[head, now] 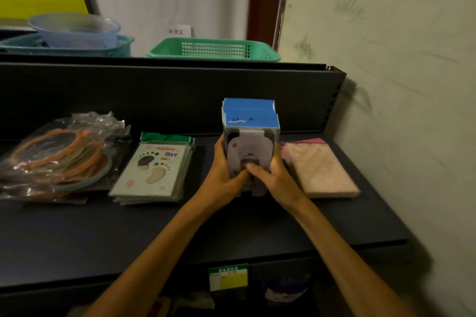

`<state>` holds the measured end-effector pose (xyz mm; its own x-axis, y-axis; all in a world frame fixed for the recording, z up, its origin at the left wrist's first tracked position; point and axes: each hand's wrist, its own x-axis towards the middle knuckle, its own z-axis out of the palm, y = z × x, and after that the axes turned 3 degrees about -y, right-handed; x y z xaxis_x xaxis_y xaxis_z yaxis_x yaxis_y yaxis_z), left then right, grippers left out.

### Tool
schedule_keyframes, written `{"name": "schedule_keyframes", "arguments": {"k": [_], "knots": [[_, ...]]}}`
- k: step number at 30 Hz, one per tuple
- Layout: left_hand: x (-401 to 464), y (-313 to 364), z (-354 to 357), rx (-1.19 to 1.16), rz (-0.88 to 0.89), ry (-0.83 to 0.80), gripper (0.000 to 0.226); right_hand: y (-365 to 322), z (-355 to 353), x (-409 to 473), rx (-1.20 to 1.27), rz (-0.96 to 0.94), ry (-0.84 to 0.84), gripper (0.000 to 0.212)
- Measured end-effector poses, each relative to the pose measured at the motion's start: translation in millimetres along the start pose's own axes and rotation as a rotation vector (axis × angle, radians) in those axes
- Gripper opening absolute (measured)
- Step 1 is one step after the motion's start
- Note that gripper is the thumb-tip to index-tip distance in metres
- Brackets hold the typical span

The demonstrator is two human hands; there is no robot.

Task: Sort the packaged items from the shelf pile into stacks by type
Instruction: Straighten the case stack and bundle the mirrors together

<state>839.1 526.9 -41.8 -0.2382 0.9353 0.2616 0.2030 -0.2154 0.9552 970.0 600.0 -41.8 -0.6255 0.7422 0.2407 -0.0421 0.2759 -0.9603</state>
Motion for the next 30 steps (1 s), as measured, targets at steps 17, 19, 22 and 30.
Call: {"name": "schedule_keyframes", "arguments": {"k": [17, 19, 22, 30], "knots": [[2.6, -8.1, -3.4, 0.064, 0.060, -0.065, 0.072, -1.3, -16.6, -8.0, -0.155, -0.033, -0.064, 0.054], [4.1, -9.7, -4.0, 0.059, 0.071, -0.081, 0.071, -1.4, -16.2, -7.3, -0.160, -0.020, -0.067, 0.054], [4.8, -9.3, -6.0, 0.093, 0.077, -0.074, 0.070, 1.2, -12.9, -7.1, -0.159, -0.035, -0.046, 0.053], [14.0, -5.7, -6.1, 0.562, -0.135, 0.150, 0.060, -3.2, -18.2, 4.5, -0.220, 0.210, 0.052, 0.043]]}}
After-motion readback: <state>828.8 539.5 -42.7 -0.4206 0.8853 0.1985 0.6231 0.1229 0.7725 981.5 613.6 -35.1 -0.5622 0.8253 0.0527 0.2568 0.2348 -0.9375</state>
